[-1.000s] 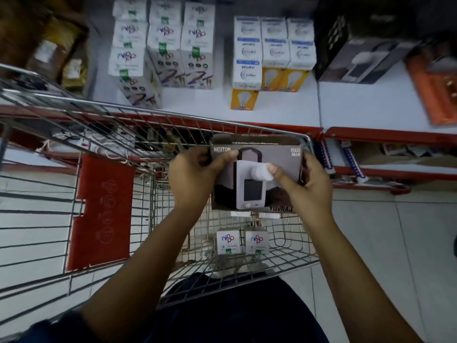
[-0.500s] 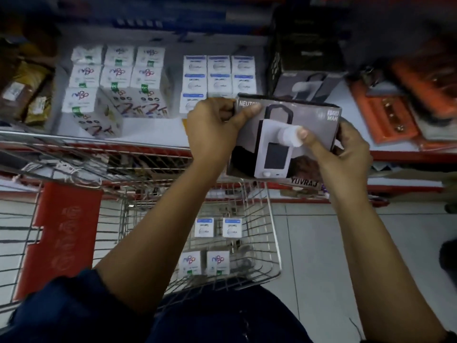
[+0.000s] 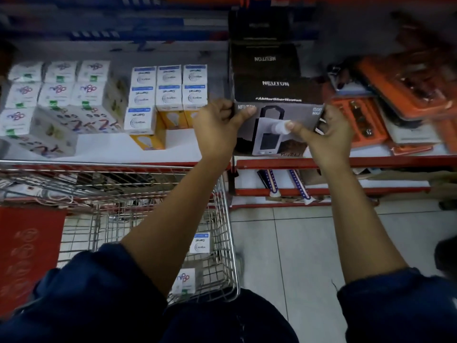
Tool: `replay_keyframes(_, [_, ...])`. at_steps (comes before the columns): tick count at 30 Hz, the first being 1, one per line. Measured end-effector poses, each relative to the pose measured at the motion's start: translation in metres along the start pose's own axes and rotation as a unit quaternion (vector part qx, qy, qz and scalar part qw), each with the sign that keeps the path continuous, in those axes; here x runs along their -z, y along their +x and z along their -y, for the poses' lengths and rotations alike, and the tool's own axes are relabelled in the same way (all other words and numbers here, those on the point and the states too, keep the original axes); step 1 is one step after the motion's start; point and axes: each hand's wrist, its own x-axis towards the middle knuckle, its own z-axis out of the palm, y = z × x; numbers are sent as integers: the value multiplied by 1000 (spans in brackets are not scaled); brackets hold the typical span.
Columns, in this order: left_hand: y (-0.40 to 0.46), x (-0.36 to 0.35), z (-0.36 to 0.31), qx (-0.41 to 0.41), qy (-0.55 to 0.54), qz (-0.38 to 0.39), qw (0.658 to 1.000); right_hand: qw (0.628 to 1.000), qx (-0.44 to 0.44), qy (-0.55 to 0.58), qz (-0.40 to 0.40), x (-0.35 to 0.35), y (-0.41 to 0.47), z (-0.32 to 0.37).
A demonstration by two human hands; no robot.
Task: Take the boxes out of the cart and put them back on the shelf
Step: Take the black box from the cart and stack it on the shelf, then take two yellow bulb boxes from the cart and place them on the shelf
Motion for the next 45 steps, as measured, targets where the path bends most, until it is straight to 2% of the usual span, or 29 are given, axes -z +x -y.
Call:
replay_keyframes(6, [5, -20, 28, 58, -12, 0, 998, 1000, 4, -12, -14, -11, 12, -30])
replay_keyframes(9, [2, -25, 34, 59, -46, 0, 997, 1000, -4, -17, -26, -16, 13, -40])
replay_keyframes(17, [-6, -22, 46, 36, -34, 27, 998, 998, -20, -64, -10, -26, -1, -44])
replay_keyframes(21, [-18, -9, 46, -28, 129, 59, 989, 989, 0, -141, -46, -39, -22, -26])
replay_keyframes(24, [-29, 10, 60, -137, 265, 68, 952, 965, 54, -249, -61, -57, -46, -14])
replay_keyframes(26, [-35, 27, 79, -188, 339, 69, 919, 945, 85, -314, -35, -74, -66, -9])
replay_keyframes(31, [-54, 81, 128, -216, 455, 89, 859, 910, 144, -385, 56, -128, -128, -8])
replay_keyframes(40, [-89, 156, 216, -151, 505, 150, 836, 867, 153, -420, 221, -217, -221, -36])
replay_keyframes(43, [-105, 167, 248, -115, 513, 188, 830, 834, 122, -426, 329, -230, -243, -57])
replay_keyframes(45, [-117, 170, 267, -91, 509, 247, 820, 805, 80, -433, 398, -231, -253, -71])
